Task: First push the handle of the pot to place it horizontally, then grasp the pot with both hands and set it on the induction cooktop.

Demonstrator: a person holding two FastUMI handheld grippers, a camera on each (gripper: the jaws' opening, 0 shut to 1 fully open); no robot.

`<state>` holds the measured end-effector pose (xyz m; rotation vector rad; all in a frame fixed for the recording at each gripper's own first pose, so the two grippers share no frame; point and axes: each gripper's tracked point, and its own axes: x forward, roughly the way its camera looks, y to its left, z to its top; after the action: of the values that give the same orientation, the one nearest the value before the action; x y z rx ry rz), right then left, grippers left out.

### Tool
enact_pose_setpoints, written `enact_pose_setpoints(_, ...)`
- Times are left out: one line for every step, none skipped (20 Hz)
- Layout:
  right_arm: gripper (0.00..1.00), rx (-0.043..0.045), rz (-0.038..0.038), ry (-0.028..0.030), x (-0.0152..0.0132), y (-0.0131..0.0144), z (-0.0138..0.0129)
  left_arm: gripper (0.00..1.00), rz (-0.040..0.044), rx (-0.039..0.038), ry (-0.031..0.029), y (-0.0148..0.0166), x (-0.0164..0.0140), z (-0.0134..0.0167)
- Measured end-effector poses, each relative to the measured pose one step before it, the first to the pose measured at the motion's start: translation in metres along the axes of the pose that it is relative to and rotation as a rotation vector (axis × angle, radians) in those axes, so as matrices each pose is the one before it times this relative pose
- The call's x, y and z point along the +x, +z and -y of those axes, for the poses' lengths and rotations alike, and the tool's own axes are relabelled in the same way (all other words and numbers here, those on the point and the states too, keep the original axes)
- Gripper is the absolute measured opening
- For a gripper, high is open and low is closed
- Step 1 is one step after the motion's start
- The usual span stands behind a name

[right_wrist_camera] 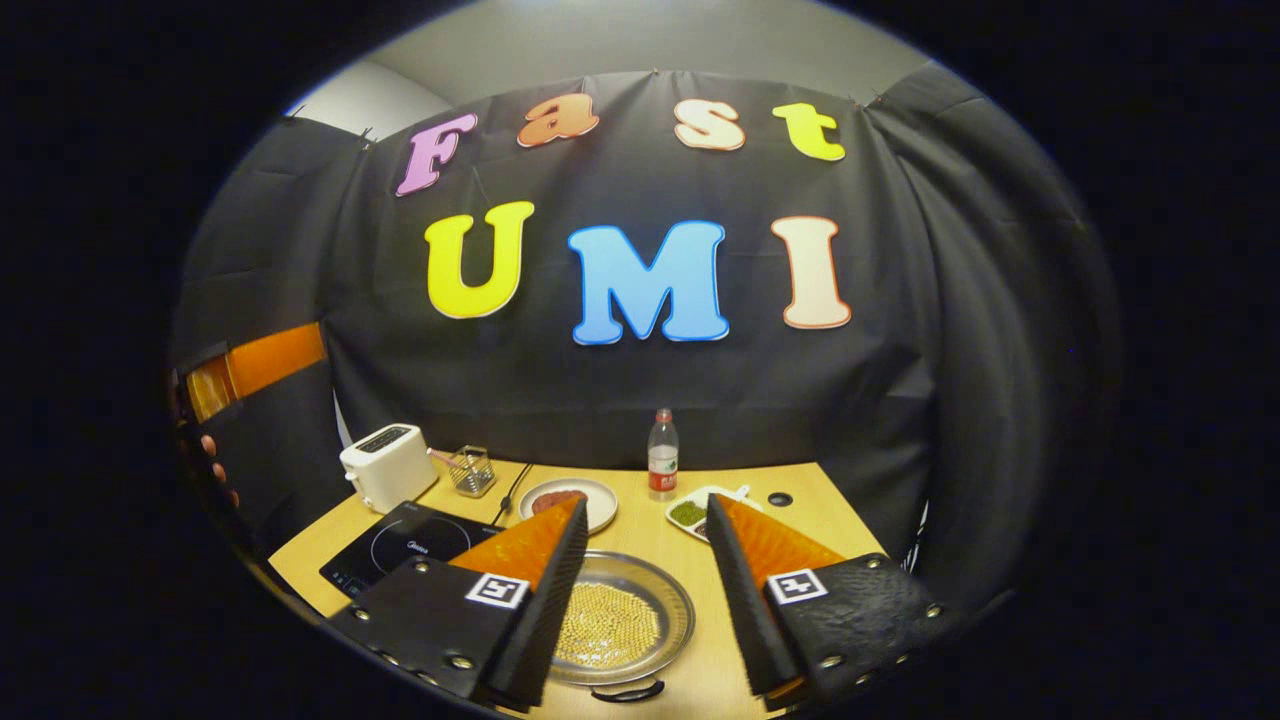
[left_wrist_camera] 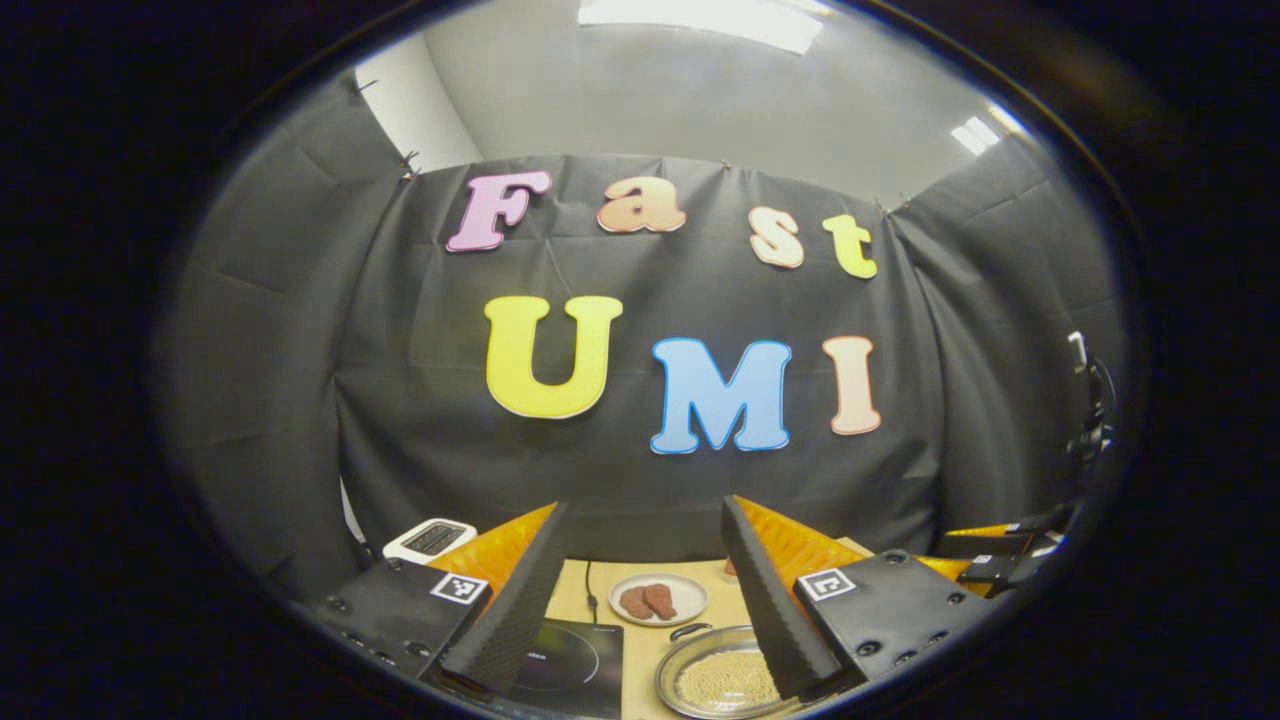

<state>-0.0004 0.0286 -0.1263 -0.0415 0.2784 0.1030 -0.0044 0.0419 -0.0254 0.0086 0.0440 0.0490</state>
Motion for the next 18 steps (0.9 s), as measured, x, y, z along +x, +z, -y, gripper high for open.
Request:
enact_pose_setpoints(0.60,0.00860,-0.02848,0.00180,0.00143,-0.01177,-0.00160,0.97,-0.00662,0.00504,-0.00033,-0.00263,-0.00055,-0.00016)
enact_pose_setpoints(0.49,0.00770,-0.02837,0.01060,-0.00023,-0.01094,-0.00453,0.95,-0.00452,0.00545,0.00081,-0.00103,-0.00088,-0.00065)
enact_pose_setpoints(0.36,0.00666,-0.03018,0.00174,0.00222,-0.01184,-0.00122,0.95,-0.00565,0.00392,0.00114,-0.00377,-0.00116,-0.00044)
enact_pose_setpoints(0.29,0.00197,-0.03237,0.02308,0.00137,-0.01252,-0.00534,0.95,-0.00633,0.00152,0.00022,-0.00171,-0.00133,-0.00058)
enact_pose_setpoints(0.24,-0.01001,-0.03127,0.03312,0.00328,-0.01148,-0.00789,0.97,-0.00522,-0.00084,0.00119,-0.00259,-0.00129,0.00045)
enact_pose_setpoints(0.25,-0.02456,-0.03276,0.00783,-0.00350,-0.01056,-0.00164,0.95,-0.00659,-0.00220,0.00038,-0.00251,-0.00041,-0.00047)
enact_pose_setpoints(0.09,-0.02555,-0.03419,0.01661,0.00196,-0.01137,-0.00235,0.95,-0.00553,-0.00221,0.00167,-0.00274,0.00011,-0.00191)
enact_pose_setpoints(0.08,-0.02325,-0.03649,0.02483,0.00351,-0.01077,-0.00675,0.95,-0.00447,-0.00228,0.00127,-0.00114,-0.00053,-0.00149)
enact_pose_setpoints(0.05,-0.00435,-0.05021,0.00157,-0.00609,-0.01193,-0.00230,0.95,-0.00467,-0.00111,0.00288,-0.00346,-0.00043,-0.00098)
enact_pose_setpoints(0.01,0.00108,-0.04785,0.02708,0.01349,-0.01411,-0.00663,0.95,-0.00619,-0.00096,0.00174,-0.00233,-0.00097,-0.00089)
enact_pose_setpoints(0.01,0.00311,-0.05336,0.01303,0.00366,-0.01426,-0.00390,0.95,-0.00784,-0.00121,0.00111,-0.00358,-0.00092,-0.00141)
enact_pose_setpoints(0.01,0.00530,-0.05033,0.01473,0.00129,-0.01501,-0.00367,0.95,-0.00511,-0.00086,0.00235,-0.00200,-0.00032,-0.00151)
enact_pose_setpoints(0.01,0.00689,-0.04684,0.01287,0.00366,-0.01088,-0.00426,0.95,-0.00410,-0.00060,0.00223,-0.00118,0.00035,-0.00098)
enact_pose_setpoints(0.01,0.00565,-0.04793,0.00923,0.00330,-0.01391,-0.00441,0.95,-0.00240,0.00022,0.00237,-0.00071,-0.00196,-0.00161)
enact_pose_setpoints(0.01,0.00391,-0.04750,0.01672,0.00456,-0.01266,-0.00345,0.95,-0.00212,0.00135,0.00318,-0.00163,-0.00007,-0.00191)
enact_pose_setpoints(0.01,0.00508,-0.03698,0.00717,0.00276,-0.01121,-0.00360,0.95,-0.00005,0.00146,0.00404,0.00015,-0.00149,-0.00153)
enact_pose_setpoints(0.01,-0.00400,-0.03296,0.00225,0.00323,-0.00743,-0.00198,0.95,-0.00081,0.00093,0.00474,-0.00110,-0.00108,-0.00230)
enact_pose_setpoints(0.01,-0.00179,-0.02825,0.00083,0.00577,-0.00624,-0.00042,0.95,-0.00071,-0.00105,0.00508,0.00035,-0.00067,-0.00261)
